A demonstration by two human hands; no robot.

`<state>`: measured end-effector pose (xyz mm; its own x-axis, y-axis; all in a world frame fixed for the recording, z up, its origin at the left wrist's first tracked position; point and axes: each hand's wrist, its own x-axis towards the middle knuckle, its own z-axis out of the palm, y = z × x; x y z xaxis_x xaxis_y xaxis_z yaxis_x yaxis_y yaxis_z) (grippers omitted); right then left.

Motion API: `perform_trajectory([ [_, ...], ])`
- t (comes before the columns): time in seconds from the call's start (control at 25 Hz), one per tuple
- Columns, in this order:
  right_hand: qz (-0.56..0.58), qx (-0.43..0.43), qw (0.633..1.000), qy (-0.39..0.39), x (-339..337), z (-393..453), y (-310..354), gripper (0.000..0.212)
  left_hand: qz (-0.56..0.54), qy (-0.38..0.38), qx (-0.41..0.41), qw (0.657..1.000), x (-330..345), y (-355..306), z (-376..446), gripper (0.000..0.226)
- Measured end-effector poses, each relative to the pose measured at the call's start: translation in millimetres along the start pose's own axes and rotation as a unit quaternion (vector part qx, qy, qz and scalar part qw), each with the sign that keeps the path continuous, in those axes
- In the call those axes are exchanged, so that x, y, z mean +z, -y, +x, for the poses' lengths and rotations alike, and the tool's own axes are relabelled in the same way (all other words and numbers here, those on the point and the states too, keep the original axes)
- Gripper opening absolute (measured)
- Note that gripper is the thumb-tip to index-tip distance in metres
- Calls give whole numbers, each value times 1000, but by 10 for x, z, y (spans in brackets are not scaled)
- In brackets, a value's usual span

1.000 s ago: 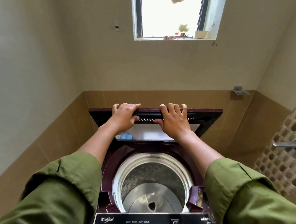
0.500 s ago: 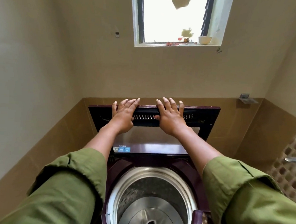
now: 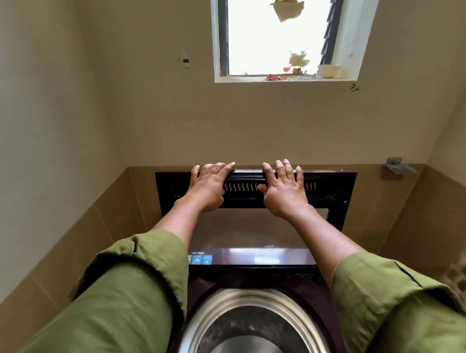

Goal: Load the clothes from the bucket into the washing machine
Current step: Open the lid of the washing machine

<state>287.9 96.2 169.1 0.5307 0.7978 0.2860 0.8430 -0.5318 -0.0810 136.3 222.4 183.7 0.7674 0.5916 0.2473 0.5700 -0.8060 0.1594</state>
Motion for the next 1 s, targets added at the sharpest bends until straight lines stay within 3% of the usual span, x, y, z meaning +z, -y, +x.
perform_trajectory([
  [0.6,21,46,997,64,322,743,-46,58,0,53,-8,999,338,321,812,80],
  [1.0,36,55,996,67,319,708,-31,63,-7,41,16,999,371,359,773,83],
])
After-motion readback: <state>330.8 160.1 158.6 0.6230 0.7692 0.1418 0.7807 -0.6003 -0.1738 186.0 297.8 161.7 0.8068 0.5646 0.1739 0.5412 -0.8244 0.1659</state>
